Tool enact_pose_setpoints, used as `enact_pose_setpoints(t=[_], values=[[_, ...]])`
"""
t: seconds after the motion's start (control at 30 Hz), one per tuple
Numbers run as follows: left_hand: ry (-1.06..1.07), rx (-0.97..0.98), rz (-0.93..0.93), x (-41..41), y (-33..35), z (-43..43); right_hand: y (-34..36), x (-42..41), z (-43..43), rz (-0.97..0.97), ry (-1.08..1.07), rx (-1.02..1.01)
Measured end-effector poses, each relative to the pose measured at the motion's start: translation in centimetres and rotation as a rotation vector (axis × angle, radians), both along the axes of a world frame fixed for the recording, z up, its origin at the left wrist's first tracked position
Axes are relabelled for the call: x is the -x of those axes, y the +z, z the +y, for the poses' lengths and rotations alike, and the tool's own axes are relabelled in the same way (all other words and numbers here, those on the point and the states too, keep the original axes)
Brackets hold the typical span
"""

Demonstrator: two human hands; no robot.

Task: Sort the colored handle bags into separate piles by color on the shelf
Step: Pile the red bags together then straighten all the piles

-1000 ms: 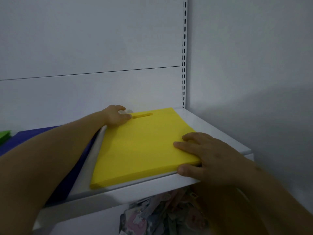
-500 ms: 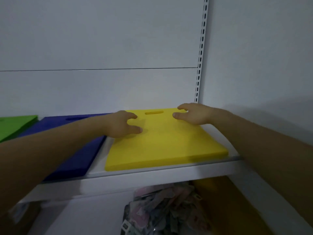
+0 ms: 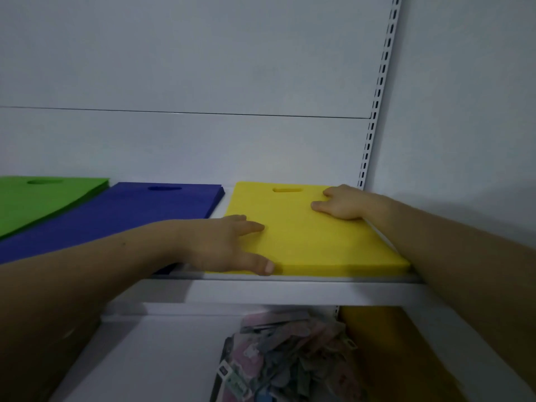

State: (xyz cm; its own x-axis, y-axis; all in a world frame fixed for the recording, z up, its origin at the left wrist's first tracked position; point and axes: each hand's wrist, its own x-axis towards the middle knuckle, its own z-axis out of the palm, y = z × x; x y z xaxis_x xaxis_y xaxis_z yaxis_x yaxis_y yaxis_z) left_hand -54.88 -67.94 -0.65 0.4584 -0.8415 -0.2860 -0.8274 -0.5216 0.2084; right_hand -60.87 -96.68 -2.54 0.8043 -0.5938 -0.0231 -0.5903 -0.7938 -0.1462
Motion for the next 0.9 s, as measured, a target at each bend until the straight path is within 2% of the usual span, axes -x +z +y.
enact_pose_setpoints(t=[0.43, 0.77, 0.9], values=[[-0.037, 0.119, -0.117, 0.5, -1.1, 1.0, 0.0, -0.4, 0.5, -0.029, 0.011, -0.020], [-0.055, 0.043, -0.224, 0.3, -1.6, 1.5, 0.0, -0.1, 0.5, -0.063, -0.004, -0.071], [-0.130, 0.140, -0.289, 0.6, -3.0, 1.3, 0.0, -0.1, 0.6, -0.027, 0.018, -0.078]])
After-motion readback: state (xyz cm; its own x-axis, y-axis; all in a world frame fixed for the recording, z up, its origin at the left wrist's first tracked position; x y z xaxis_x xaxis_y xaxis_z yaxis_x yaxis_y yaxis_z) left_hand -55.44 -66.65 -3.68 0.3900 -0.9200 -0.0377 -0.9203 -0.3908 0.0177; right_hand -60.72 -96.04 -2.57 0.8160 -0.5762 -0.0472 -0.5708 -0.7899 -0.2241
